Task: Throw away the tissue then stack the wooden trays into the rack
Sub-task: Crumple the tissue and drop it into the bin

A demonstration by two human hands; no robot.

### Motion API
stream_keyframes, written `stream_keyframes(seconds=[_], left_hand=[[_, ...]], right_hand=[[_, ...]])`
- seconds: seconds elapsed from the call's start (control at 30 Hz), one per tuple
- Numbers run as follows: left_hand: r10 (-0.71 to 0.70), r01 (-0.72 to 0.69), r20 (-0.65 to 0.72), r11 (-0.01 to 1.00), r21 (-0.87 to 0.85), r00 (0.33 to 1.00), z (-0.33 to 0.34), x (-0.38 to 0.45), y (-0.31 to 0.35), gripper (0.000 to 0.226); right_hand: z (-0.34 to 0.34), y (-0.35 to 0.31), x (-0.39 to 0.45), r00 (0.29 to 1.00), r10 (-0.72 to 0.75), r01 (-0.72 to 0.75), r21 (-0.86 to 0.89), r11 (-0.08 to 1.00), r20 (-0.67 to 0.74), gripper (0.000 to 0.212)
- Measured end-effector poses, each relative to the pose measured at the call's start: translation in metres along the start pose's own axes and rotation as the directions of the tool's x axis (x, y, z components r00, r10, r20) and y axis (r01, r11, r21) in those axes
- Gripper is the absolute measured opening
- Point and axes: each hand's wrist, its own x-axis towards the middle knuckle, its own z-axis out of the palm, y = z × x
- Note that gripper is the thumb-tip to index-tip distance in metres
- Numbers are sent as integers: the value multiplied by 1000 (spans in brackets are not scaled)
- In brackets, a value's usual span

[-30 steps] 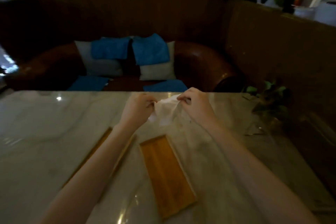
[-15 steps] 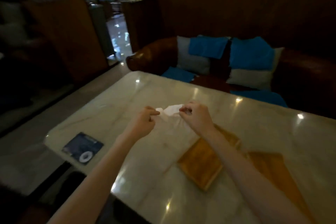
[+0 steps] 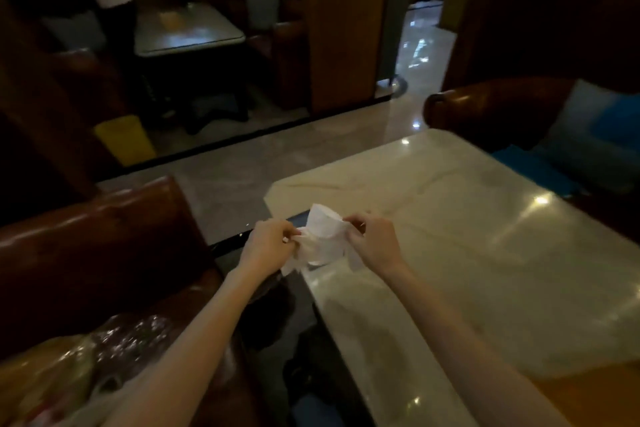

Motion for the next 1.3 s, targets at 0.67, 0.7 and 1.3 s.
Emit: stream_keyframes(seconds=[0.67, 0.7, 1.3], left_hand=[[-456, 463, 85, 880, -105, 886, 99, 187, -351, 21], [-452, 462, 108, 880, -106, 885, 113, 197, -366, 21], [-386, 393, 660, 908, 147, 644, 296, 279, -518, 45]], right_hand=[[407, 59, 176, 862, 414, -442, 34, 896, 293, 15], [425, 74, 180, 851, 450, -473, 20, 881, 270, 15], [616, 222, 205, 517, 600, -688, -120, 715, 611, 35]])
